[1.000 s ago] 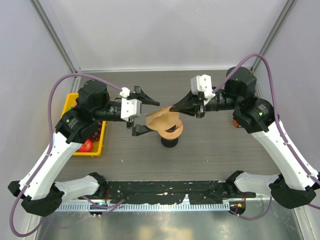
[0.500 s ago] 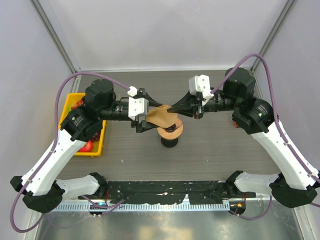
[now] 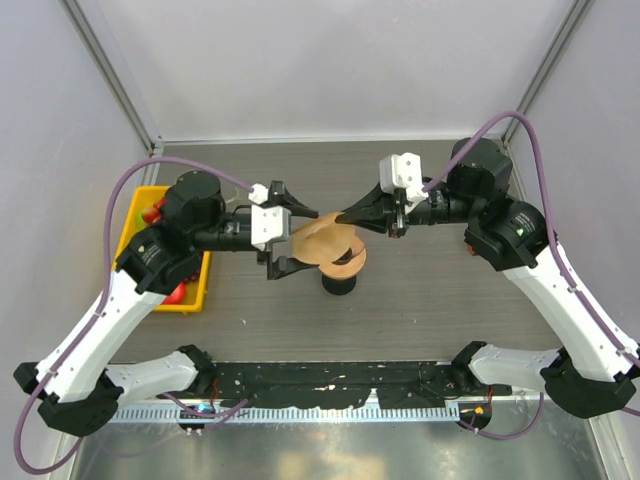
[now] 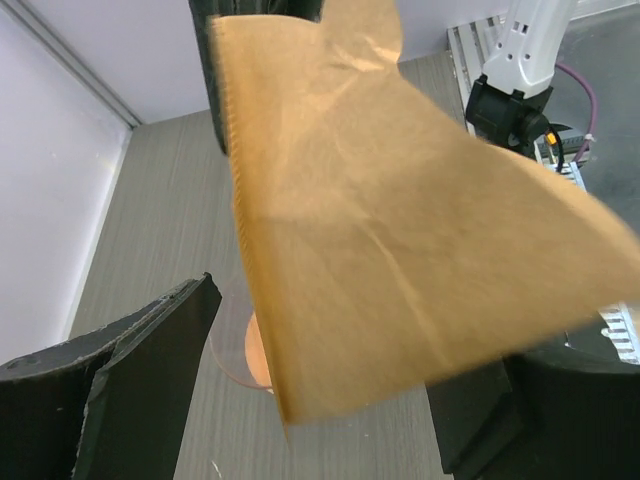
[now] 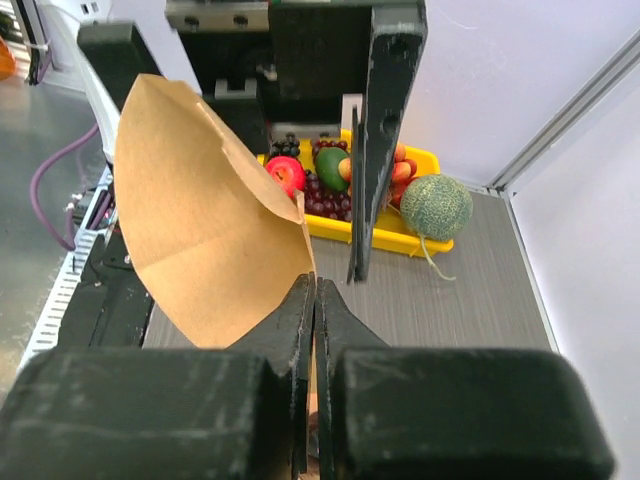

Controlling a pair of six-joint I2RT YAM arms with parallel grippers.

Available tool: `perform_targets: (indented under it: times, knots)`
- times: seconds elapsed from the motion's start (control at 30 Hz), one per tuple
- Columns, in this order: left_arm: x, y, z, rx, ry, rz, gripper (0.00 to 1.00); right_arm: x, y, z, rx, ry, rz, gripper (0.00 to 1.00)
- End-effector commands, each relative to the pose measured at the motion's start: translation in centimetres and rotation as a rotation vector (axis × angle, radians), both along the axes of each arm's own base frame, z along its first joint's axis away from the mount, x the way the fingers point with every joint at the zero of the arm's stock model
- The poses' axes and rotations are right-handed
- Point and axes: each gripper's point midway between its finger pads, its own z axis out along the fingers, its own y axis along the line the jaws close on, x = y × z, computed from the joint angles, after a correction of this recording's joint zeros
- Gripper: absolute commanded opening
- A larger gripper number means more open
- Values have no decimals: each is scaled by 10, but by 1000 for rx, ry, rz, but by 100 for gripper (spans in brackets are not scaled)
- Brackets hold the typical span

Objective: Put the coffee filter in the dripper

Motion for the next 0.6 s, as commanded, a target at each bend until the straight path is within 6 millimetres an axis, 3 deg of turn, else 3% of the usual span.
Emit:
perform_targets:
  times: [0.0, 0.2, 0.57]
  knots:
    - [-25, 16, 20, -70, -50, -59, 88, -14, -9, 9, 18, -132, 35, 5]
    - [-22, 18, 19, -36, -47, -52, 86, -18, -6, 2, -4, -145, 77, 5]
    - [-15, 3, 25, -49, 0, -71, 70, -20, 2, 6, -8, -148, 77, 5]
